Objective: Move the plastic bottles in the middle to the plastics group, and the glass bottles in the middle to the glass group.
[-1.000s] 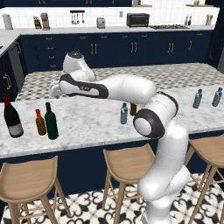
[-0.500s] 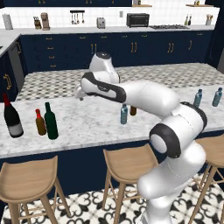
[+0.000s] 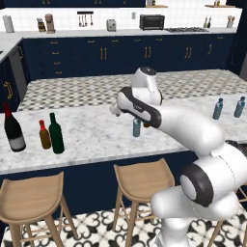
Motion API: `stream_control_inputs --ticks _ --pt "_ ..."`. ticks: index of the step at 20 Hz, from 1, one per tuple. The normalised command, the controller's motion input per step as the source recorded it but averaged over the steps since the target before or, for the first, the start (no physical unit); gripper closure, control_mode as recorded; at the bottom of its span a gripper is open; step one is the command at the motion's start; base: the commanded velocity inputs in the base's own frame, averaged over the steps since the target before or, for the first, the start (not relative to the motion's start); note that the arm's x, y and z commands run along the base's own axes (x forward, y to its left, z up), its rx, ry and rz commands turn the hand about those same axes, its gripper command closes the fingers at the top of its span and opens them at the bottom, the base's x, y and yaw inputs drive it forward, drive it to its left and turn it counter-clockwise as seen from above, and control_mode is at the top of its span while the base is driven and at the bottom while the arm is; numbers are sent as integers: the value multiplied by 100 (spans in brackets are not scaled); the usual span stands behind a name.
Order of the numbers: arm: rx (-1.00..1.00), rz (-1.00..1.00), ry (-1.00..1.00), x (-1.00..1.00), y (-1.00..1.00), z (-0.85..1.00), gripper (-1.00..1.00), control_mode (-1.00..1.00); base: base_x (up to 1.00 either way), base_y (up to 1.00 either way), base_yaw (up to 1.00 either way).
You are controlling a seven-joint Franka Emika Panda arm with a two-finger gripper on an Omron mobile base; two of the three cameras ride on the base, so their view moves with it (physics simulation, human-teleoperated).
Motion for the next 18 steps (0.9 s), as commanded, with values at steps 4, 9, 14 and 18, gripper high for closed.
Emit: stream_control_inputs --ticks 4,9,14,18 --pt "0 -26 0 -29 -95 -3 -100 -100 0 0 0" --pt "2 -46 5 2 -71 -2 -100 -100 0 0 0" --pt "8 -33 16 30 -47 0 -100 -100 0 0 0" --pt "13 -9 4 41 -7 -8 -100 -100 0 0 0"
